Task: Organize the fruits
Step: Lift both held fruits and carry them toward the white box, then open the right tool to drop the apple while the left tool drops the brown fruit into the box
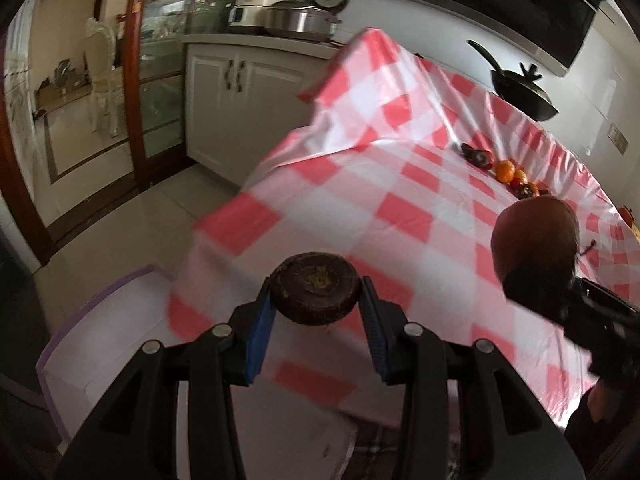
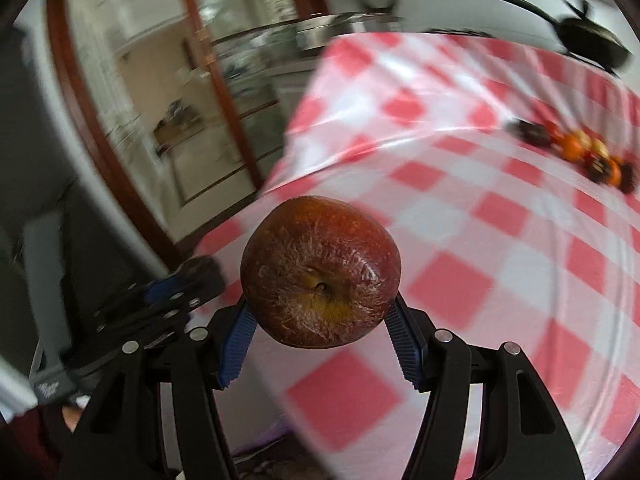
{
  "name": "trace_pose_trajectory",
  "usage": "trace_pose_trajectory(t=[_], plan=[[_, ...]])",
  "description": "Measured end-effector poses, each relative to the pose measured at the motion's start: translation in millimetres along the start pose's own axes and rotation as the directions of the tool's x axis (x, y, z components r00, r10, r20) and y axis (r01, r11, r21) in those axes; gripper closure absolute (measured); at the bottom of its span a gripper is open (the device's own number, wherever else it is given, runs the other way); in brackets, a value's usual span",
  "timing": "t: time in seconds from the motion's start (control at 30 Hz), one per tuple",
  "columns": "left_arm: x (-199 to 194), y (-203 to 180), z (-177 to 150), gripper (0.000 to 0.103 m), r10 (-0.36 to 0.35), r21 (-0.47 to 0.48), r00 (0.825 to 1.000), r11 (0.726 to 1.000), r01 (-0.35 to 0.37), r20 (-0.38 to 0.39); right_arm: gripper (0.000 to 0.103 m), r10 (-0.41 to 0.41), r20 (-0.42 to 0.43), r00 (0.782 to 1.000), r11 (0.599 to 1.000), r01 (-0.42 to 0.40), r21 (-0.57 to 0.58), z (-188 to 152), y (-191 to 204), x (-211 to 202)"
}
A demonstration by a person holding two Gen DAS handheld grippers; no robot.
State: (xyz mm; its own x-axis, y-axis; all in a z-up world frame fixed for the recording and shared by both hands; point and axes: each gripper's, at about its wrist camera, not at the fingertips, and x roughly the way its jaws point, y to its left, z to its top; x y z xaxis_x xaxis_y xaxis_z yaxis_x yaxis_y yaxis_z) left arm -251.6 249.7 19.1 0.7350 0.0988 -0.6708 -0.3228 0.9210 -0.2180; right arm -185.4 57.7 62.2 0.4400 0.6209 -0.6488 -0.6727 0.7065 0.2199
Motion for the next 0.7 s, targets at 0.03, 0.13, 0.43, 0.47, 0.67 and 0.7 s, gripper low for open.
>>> trace_pose_trajectory(t=[0.03,0.13,0.43,0.47,0.67,0.7], plan=[[-1.8,6.0,-2.8,0.061,0.005,-0.008,1.000,1.000,-0.005,-0.001,0.042,0.014,-0.002,1.000,0.999,-0.014,-0.028,-3.1,11.0,1.3],[-8.5,32.4,-15.4,0.061,0.029,-0.051,0.999,0.998,-0.030,-0.012,0.042,0.061,-0.016,0.998,0.990,-0.063,-0.125,-13.8,48.3,7.3],[-15.6,110.5,-72.9,0.061,0.133,-0.184,0.985,0.971,-0.151,-0.108,0.042,0.105,-0.177,0.979,0.904,-0.168,-0.394,-69.8,137.5,46.9],[-16.9,117.2,-78.5,0.061,0.136,-0.195,0.984,0.968,-0.157,-0.115,0.042,0.102,-0.191,0.976,0.894,-0.174,-0.412,-76.1,144.0,49.6],[-2.5,146.8,-114.9,0.061,0.204,-0.218,0.953,0.942,-0.253,-0.226,0.042,0.068,-0.302,0.951,0.848,-0.215,-0.485,-107.0,169.3,84.3],[1.4,151.3,-120.6,0.061,0.202,-0.234,0.947,0.937,-0.261,-0.250,0.042,0.059,-0.320,0.946,0.846,-0.218,-0.487,-112.0,171.1,90.5]])
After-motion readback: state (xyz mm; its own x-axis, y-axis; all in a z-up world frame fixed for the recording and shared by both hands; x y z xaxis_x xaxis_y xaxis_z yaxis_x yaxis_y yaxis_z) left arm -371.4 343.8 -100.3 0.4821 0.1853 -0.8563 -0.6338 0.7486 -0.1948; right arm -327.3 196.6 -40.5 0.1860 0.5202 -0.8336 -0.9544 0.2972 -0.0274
